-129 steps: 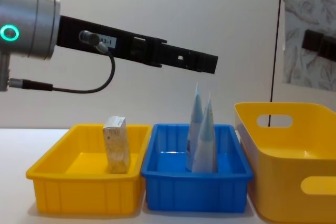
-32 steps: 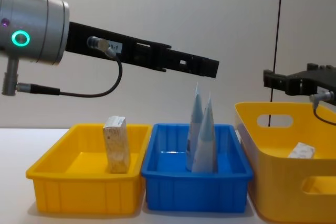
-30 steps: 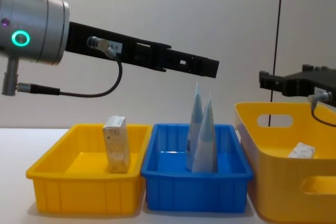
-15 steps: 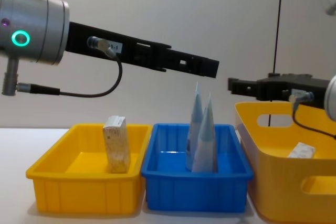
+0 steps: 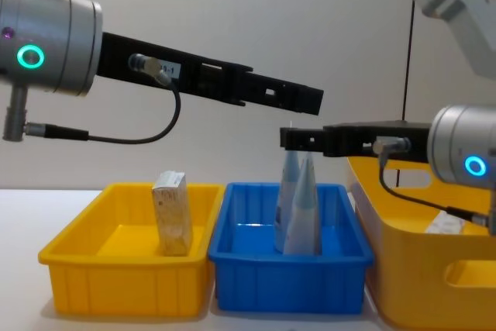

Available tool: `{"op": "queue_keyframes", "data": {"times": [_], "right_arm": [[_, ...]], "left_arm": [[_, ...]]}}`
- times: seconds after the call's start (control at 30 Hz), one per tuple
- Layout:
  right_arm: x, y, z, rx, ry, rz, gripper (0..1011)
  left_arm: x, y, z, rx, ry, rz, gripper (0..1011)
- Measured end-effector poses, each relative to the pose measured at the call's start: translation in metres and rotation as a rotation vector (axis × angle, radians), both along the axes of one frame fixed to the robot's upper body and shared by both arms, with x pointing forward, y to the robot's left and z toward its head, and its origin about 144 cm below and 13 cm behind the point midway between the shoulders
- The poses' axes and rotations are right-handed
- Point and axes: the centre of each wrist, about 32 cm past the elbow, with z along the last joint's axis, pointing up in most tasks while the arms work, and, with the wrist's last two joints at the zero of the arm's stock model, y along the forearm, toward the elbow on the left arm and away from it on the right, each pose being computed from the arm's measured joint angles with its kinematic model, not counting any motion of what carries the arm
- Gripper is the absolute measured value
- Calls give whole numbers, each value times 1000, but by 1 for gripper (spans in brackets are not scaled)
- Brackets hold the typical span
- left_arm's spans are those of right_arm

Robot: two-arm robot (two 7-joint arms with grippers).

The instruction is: Bimanual collaborative sorting of washing and personal care products

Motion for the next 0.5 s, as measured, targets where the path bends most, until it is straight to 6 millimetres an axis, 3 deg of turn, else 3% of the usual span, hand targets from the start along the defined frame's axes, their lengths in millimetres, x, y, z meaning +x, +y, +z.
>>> {"op": "queue_keyframes", "data": {"times": [0.5], "right_arm": [[-2, 27, 0, -63, -25, -137, 1003]], "left_arm": [[0, 0, 0, 0, 0, 0, 1001]]}}
